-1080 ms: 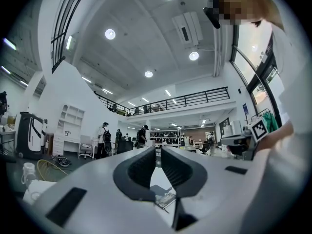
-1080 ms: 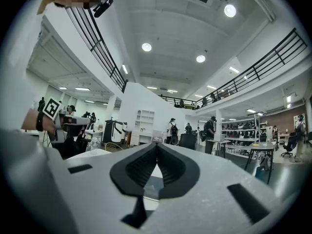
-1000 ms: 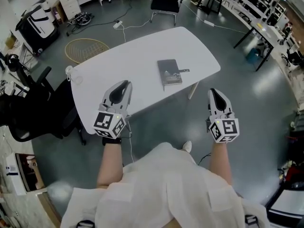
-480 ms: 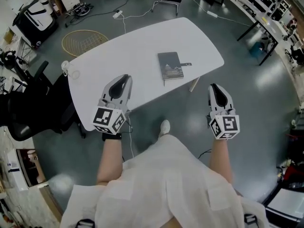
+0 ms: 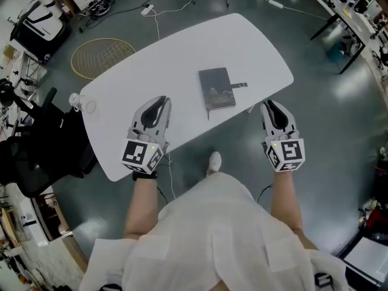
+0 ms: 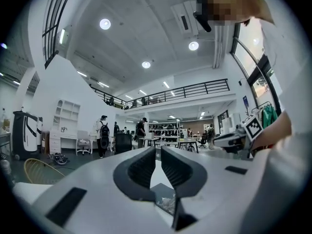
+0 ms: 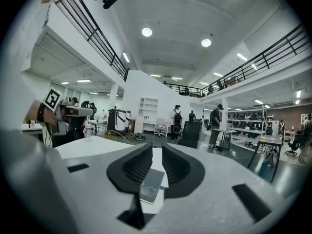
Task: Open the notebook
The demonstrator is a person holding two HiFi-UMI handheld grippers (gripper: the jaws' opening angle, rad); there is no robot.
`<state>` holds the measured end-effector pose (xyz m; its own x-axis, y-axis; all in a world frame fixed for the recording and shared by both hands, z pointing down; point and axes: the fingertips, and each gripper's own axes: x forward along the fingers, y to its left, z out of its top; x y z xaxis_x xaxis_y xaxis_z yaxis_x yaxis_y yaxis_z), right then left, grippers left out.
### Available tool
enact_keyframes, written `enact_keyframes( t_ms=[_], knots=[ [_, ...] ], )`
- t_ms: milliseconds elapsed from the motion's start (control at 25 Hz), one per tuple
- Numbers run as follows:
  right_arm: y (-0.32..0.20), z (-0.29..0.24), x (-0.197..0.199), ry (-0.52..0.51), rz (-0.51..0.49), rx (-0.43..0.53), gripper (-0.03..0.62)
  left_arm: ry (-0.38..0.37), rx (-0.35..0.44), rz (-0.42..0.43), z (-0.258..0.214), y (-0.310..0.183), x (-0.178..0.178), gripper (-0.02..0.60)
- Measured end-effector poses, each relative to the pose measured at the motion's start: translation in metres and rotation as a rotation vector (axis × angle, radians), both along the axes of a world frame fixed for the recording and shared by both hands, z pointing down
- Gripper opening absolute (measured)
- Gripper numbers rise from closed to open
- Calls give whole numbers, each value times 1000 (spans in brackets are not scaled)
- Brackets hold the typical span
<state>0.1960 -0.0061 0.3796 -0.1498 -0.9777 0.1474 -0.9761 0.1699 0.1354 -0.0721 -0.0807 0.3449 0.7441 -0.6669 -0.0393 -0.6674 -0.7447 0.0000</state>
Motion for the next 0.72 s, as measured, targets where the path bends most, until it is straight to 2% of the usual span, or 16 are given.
enact_keyframes(
  t_ms=[240,440,720],
  knots=[
    [-51,14,22,27,-39,-35,71,18,-23,36,5,-39,39,35],
    [-76,36,42,44,-96,-72,74,-4,-62,-1,14,-57,70,35],
    [-109,65,43,44,-161,-95,80,10,-63,-13,40,-76,83,35]
  ],
)
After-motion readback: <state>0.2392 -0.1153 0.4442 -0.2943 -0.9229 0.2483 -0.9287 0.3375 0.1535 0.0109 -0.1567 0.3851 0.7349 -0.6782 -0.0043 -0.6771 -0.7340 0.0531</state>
